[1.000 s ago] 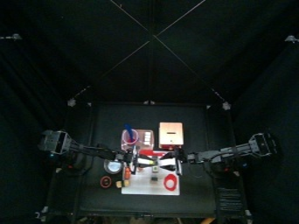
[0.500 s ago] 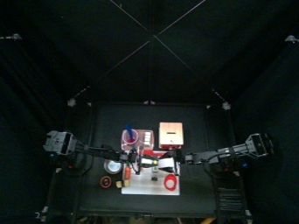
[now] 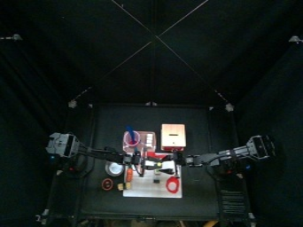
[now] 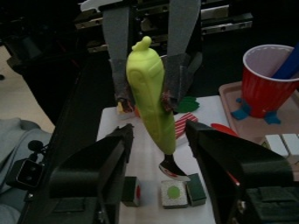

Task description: Hand over to right arm

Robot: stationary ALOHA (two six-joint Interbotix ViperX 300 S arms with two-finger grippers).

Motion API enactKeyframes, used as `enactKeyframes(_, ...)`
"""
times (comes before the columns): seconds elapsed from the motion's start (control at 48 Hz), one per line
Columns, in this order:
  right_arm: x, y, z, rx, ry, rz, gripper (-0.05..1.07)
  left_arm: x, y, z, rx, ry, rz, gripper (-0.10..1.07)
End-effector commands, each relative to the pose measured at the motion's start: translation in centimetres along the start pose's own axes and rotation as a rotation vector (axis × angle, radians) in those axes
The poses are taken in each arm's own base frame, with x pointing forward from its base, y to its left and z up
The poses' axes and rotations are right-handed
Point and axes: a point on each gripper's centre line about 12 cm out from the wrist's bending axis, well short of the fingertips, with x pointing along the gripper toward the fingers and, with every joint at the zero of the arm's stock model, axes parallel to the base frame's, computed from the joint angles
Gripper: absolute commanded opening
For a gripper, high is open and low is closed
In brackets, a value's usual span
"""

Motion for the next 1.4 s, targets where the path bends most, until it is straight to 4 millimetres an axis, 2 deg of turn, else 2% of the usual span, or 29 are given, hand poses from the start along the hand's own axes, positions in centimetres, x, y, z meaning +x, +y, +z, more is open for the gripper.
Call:
enactKeyframes(0.0,0.4,0.4,2.8,0.004,-0.080,0.011,0.79,0.4,0.3,1.0,0.001,-0.038,0.009,0.54)
enactKeyframes(0.229,0.4,0.4,2.8,0.005,-0.081,0.010,0.61,0.4,0.5,0.8,0.002,-0.032,0.013,0.54)
enactKeyframes(0.354,0.4,0.4,2.9,0.004,-0.082,0.011,0.58,0.3,0.4,0.5,0.001,-0.026,0.012,0.54)
enactKeyframes(0.771,0.4,0.4,3.2,0.021,-0.090,0.008,0.58,0.5,0.5,-0.9,-0.019,0.010,0.029,0.54)
enactKeyframes(1.375,0.5,0.4,3.0,0.015,-0.081,0.007,0.57,0.5,0.6,-0.9,-0.020,0.007,0.032,0.55)
